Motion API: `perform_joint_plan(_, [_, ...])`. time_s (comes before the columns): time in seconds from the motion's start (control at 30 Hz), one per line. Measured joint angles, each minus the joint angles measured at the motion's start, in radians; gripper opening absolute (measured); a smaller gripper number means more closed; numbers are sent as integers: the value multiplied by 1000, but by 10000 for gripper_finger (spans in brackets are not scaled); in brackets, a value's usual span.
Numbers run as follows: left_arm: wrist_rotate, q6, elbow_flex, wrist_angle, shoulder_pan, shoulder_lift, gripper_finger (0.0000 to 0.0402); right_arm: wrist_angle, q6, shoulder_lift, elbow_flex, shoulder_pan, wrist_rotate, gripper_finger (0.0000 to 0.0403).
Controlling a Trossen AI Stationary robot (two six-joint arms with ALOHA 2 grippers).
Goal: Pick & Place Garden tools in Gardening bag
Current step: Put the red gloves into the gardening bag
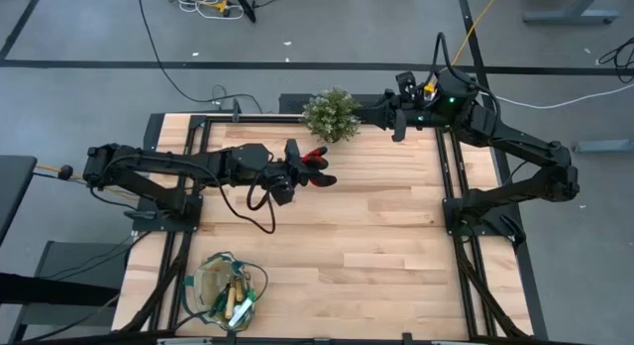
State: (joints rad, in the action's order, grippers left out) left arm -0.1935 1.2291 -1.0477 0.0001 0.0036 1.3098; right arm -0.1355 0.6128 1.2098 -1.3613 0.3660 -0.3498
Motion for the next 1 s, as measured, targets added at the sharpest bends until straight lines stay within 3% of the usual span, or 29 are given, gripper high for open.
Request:
perform_joint_plan(0.37, [120,-303,0,0,-4,0,13,-5,-25,0,0,0,-2,0])
perform_joint_plan(0.6, [139,-418,0,1,-31,0,12,-8,-57,0,0,0,-3,0])
perform_joint_plan(1.0, [138,-613,0,6,-47,-61,12,-66,-295,0,0,-2,27,0])
